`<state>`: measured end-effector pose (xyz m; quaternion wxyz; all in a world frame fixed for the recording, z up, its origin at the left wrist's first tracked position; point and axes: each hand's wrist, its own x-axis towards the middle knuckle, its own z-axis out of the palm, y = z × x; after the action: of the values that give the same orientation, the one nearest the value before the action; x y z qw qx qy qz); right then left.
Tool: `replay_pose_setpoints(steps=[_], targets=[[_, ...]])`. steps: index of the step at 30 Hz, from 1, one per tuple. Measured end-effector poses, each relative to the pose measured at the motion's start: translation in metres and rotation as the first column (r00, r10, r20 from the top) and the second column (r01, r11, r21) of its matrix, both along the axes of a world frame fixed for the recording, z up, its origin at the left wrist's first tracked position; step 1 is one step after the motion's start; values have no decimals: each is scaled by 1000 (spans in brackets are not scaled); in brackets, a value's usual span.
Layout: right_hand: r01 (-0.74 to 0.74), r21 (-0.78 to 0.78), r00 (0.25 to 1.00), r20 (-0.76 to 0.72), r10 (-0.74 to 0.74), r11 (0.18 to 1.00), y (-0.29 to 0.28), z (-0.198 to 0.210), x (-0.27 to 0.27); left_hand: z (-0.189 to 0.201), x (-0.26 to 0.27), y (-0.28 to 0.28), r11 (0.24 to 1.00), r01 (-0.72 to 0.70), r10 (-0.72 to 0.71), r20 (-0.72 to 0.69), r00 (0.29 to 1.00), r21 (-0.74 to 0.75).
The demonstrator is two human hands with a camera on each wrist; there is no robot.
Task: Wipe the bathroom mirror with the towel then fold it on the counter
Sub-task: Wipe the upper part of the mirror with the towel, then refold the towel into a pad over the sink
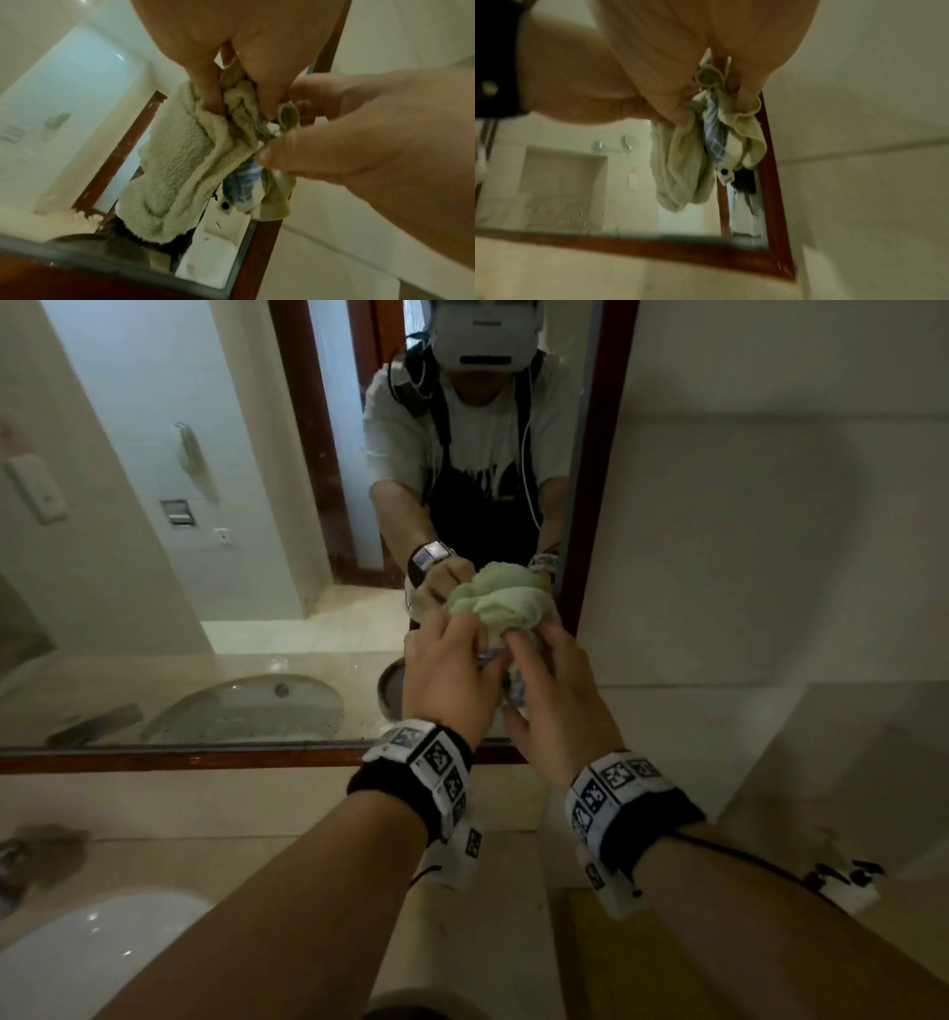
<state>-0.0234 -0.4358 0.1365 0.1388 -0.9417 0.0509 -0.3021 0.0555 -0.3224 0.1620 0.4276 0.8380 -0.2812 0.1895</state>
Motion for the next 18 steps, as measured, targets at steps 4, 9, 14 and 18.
replay_pose_setpoints(steps=[4, 9, 14, 18], targets=[[61, -13, 998, -24, -61, 998, -3, -46, 5, -39, 4, -1, 990, 14, -17, 23, 1000, 140], [109, 82, 990, -99, -100, 991, -1, -97, 5, -92, 7, 0, 935, 37, -49, 25, 998, 352], [169, 247, 953, -288, -94, 954, 6, -123, -1, -130, 8, 0, 930, 54, -66, 20, 998, 364], [203, 330, 925, -373, -71, 922, 8, -103, 3, -124, 17, -2, 859, 131, -57, -161, 985, 495]])
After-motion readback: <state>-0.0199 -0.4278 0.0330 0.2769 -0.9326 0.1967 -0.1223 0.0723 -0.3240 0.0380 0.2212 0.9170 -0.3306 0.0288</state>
